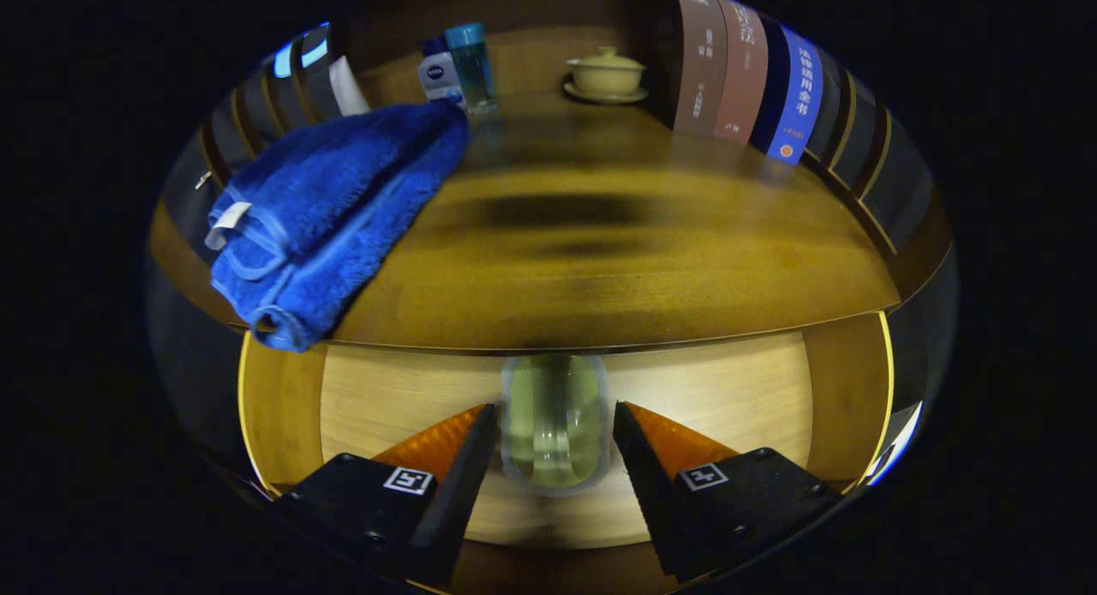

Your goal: Pull open the drawer, take out the items inside it, and place them on the countertop above the cabinet.

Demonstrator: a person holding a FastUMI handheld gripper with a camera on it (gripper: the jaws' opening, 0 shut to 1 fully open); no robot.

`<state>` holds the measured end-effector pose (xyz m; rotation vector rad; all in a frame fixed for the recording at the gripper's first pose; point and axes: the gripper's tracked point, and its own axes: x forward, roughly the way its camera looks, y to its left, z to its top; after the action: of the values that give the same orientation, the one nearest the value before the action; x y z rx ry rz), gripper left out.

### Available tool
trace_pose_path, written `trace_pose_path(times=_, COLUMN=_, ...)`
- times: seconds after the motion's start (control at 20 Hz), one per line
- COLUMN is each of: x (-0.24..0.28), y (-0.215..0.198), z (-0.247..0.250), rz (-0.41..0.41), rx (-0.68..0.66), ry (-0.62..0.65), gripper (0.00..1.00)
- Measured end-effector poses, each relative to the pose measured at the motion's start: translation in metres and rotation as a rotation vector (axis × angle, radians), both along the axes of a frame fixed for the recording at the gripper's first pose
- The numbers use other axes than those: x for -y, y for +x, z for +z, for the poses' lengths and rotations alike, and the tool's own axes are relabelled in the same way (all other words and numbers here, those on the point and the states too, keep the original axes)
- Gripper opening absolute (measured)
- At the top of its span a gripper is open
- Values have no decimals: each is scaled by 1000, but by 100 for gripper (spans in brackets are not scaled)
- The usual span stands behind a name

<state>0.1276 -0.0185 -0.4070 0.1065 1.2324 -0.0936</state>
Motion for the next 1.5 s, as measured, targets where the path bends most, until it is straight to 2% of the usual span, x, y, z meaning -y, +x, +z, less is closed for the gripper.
trace_pose_path(times=0.3, x=-1, y=2, z=-4, rz=30, rx=-51, ry=-23, gripper=51)
trace_pose_path(times=0.35, x=-3, y=-4, z=-11, rz=24, rx=-55, ry=-16, gripper=51)
trace_pose_path(times=0.45, x=-3, y=0, z=-7, rz=39, rx=-58, ry=-21, gripper=23)
trace_pose_path(times=0.75, x=-2, y=-5, z=8, rz=13, rx=-5, ry=-6, gripper=23)
trace_pose_path(times=1.2, x=-6, y=-46, z=109, rz=7, rx=213, ry=14, gripper=23)
trace_pose_path(times=1.5, x=3, y=3, z=167, rz=-14, rx=368, ry=9, gripper=22)
